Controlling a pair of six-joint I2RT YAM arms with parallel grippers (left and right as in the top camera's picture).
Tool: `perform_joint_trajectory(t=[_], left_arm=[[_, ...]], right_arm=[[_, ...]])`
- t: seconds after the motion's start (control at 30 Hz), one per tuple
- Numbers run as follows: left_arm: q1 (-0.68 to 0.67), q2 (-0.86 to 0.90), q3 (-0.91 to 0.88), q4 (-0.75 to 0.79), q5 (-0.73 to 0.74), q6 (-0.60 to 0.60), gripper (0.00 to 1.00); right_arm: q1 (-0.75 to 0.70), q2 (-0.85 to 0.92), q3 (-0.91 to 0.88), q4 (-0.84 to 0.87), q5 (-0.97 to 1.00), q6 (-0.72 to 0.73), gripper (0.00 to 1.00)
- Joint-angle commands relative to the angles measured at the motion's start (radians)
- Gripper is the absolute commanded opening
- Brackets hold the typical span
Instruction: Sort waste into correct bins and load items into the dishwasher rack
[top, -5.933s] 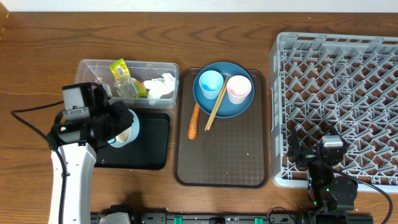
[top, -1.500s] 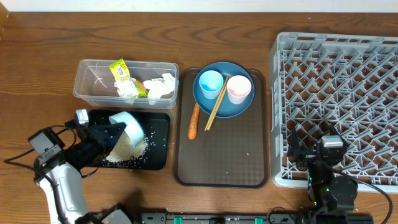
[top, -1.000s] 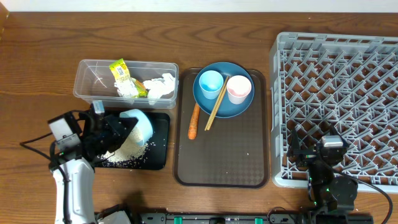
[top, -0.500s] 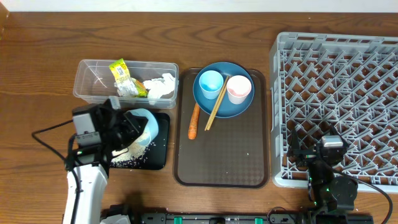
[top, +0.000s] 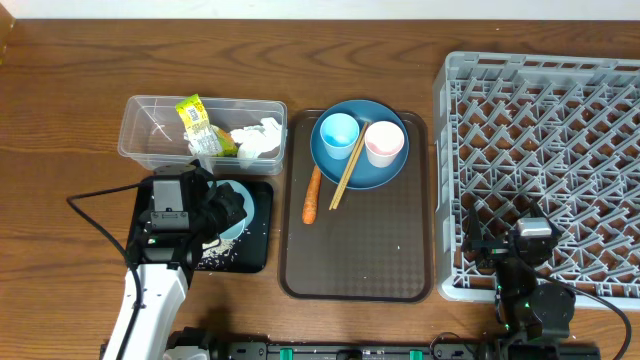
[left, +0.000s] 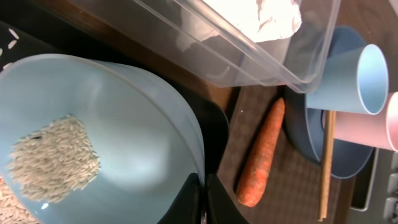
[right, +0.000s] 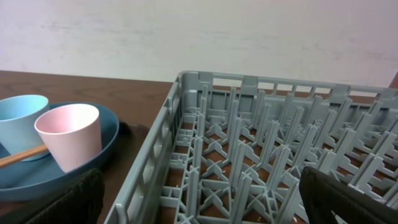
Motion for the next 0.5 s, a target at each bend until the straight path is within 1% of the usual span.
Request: perform_joint_trajectory(t=[0.0,0.33,0.43,0.47], left_arm=[[-0.016,0.025,0.031,-0.014,-0.038,-0.008,0.06],[-0.027,0.126,0.031,-0.009,-0.038,-0.008,0.07],[-0.027,0.126,0.031,-0.009,-0.038,-0.008,0.15],[-0.027,0.126,0.031,-0.009,-0.038,-0.008,0.15]], right_arm=[[-0.006,-0.005,-0.002,-0.004,0.003,0.012,0.99],[-0.006,-0.005,-0.002,-0.004,0.003,0.012,0.99],[-0.006,-0.005,-0.002,-0.004,0.003,0.012,0.99],[-0.006,-0.005,-0.002,-0.004,0.003,0.012,0.99]])
